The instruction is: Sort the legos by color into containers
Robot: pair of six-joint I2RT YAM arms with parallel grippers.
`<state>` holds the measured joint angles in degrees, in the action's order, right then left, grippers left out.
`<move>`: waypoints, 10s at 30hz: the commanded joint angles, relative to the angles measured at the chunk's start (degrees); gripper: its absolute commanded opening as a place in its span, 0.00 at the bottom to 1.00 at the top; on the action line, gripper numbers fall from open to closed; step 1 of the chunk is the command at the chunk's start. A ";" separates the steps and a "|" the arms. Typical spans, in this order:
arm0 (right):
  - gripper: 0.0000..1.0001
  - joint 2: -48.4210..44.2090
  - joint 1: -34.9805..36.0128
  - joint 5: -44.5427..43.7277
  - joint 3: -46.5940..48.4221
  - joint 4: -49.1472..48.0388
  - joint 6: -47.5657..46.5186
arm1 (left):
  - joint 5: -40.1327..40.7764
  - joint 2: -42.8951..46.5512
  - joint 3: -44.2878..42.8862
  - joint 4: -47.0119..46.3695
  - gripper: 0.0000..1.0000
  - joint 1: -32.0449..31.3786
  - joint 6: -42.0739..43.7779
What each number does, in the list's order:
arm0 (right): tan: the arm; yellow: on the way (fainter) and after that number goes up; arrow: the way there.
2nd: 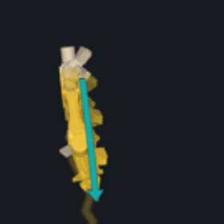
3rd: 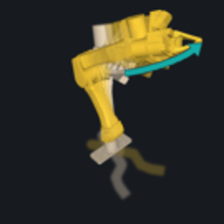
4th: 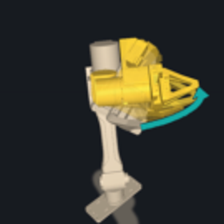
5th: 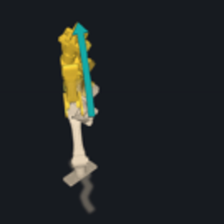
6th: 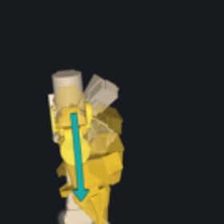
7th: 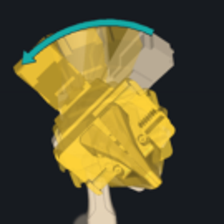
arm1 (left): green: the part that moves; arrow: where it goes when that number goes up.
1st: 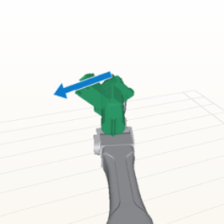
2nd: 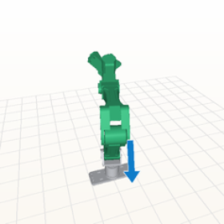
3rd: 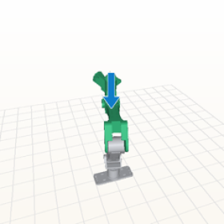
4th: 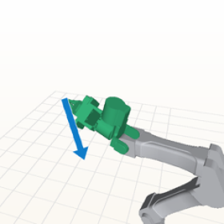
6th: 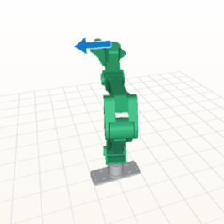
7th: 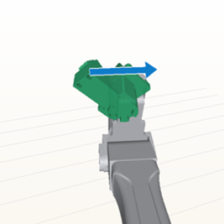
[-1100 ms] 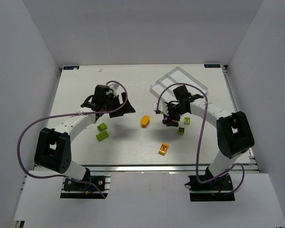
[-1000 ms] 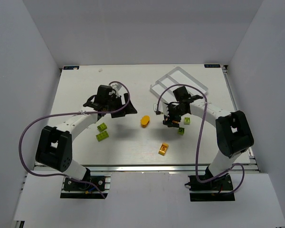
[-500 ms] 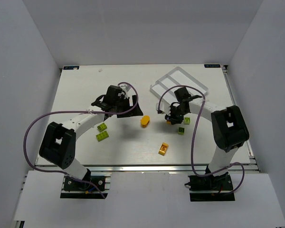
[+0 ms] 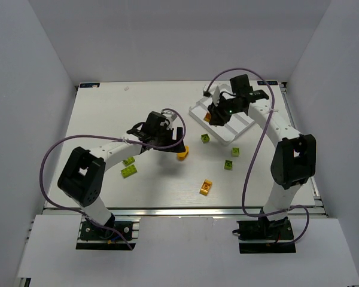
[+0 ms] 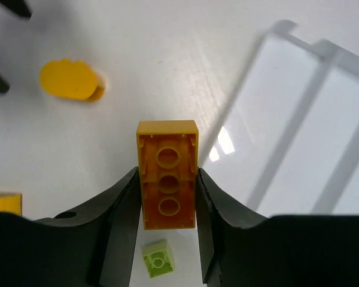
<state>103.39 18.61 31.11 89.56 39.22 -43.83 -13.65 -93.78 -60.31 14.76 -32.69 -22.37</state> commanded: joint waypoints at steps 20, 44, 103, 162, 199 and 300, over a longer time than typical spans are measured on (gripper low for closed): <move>0.65 13.42 -3.76 -12.04 8.44 -1.87 17.29 | 16.72 -10.37 -12.11 3.86 0.94 -9.06 4.53; 0.34 -7.93 -12.54 -2.11 -7.28 -8.80 22.65 | 24.82 -18.10 -28.18 7.12 0.27 -10.47 3.04; 0.86 -11.20 -6.05 18.55 -31.72 21.00 -64.53 | 29.38 -20.60 -42.15 1.84 0.46 -3.01 -6.72; 0.11 2.95 -7.62 -10.81 -6.33 -5.83 8.95 | 33.25 41.13 22.43 17.49 0.98 0.52 -26.76; 0.52 -14.62 -10.79 14.86 -20.12 -6.08 -2.32 | 22.18 2.92 -7.25 23.03 0.84 20.11 -20.79; 0.42 -17.98 -17.82 -1.66 -35.42 -14.88 21.68 | 16.72 -47.41 -68.81 -23.65 0.65 -3.00 -27.75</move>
<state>81.38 0.80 32.60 52.75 18.83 -18.98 2.87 -154.19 -130.72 -9.06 -36.91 -54.76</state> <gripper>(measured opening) 0.437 0.663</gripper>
